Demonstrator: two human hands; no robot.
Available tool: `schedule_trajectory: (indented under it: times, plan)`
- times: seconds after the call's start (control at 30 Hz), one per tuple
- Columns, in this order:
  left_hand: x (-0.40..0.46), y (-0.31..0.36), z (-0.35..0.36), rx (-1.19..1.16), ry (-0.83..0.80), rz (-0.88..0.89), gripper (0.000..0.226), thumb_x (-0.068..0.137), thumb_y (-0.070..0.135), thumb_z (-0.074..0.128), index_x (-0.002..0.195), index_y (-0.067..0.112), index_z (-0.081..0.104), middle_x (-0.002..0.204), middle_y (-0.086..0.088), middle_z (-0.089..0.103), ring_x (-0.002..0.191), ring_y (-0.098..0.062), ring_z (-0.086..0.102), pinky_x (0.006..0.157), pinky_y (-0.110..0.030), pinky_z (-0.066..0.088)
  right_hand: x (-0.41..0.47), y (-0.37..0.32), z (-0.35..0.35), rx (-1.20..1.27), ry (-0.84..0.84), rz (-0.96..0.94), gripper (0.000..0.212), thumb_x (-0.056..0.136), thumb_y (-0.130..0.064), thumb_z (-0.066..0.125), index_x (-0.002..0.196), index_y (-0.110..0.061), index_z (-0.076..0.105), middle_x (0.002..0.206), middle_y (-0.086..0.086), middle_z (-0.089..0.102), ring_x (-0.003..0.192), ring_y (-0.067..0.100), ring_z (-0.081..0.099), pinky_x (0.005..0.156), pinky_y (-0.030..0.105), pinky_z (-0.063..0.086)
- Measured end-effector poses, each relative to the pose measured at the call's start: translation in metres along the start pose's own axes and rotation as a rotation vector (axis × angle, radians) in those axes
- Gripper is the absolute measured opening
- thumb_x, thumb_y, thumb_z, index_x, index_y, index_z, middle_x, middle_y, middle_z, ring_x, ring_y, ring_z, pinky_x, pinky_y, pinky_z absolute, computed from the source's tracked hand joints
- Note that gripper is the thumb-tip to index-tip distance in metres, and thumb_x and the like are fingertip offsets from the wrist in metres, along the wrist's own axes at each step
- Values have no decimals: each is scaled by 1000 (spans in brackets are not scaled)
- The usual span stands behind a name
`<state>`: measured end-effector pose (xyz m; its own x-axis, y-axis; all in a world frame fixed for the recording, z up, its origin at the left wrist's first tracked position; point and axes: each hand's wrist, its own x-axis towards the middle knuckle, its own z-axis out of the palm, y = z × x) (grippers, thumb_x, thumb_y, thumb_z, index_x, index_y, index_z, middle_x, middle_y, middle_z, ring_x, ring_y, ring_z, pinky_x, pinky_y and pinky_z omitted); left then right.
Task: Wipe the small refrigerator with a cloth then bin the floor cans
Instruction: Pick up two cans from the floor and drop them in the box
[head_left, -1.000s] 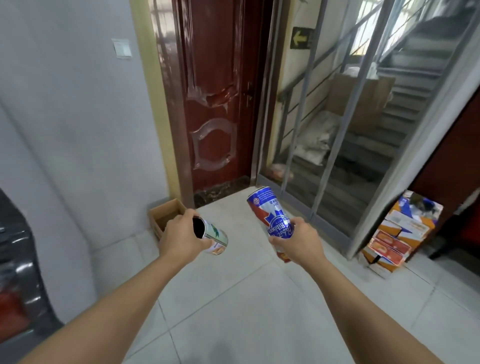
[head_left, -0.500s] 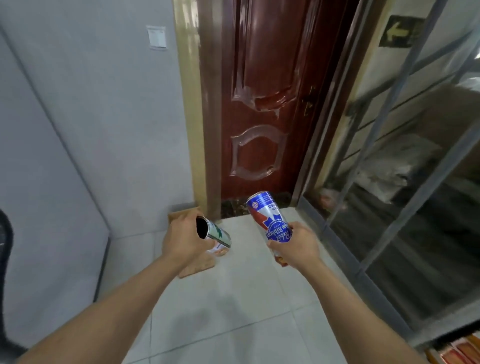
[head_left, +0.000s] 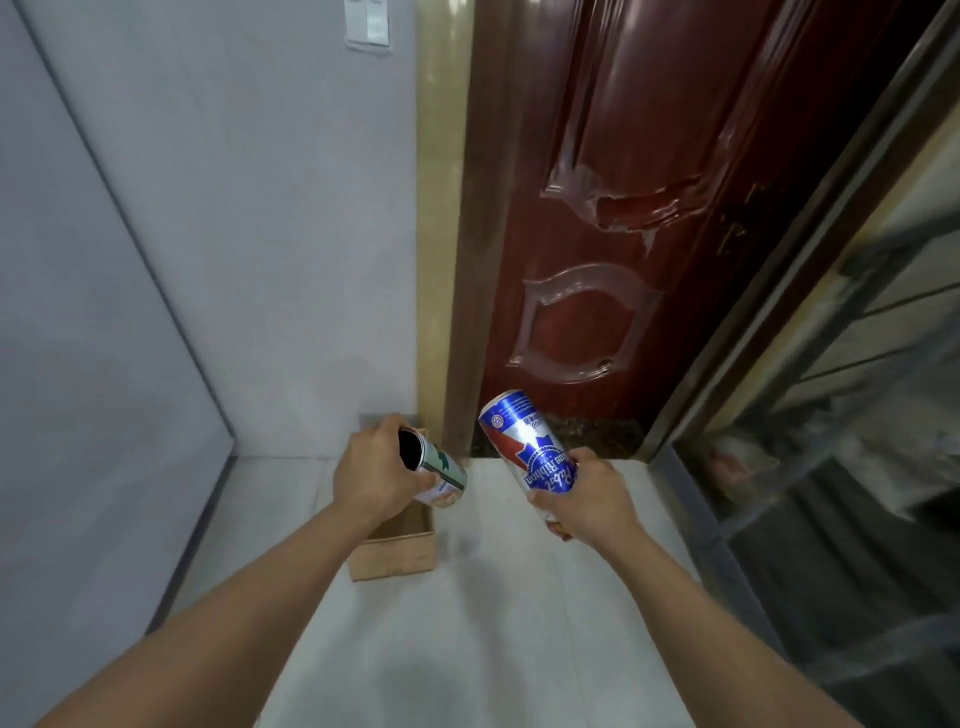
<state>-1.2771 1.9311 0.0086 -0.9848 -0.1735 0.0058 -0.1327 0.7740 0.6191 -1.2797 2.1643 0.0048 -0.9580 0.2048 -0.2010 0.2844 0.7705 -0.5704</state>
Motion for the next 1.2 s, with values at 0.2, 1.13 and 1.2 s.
schedule_trajectory:
  times: [0.2,1.13,1.2]
  plan:
    - [71,18,23,31,12,-51,61,62,31,81,113,19,51,104,-2,62,87,-15,57,59,-25,51,91,-16,-4,-12,-74,-76,69,64,-42,82,121,-18,50,115,2,60,93,17,61,78,30,53]
    - [196,-22,129,-88,378,-941,64,65,38,79,118,21,47,106,0,60,88,-15,54,59,-23,45,383,-113,118,-288,-807,-605,76,71,-32,79,132,-10,40,124,7,53,107,21,58,86,33,52]
    - [211,-39,134,-138,377,-980,65,65,37,80,117,20,46,106,-1,60,88,-15,55,59,-24,48,393,-123,140,-312,-830,-619,76,72,-34,79,133,-11,39,124,6,53,106,19,58,82,29,51]
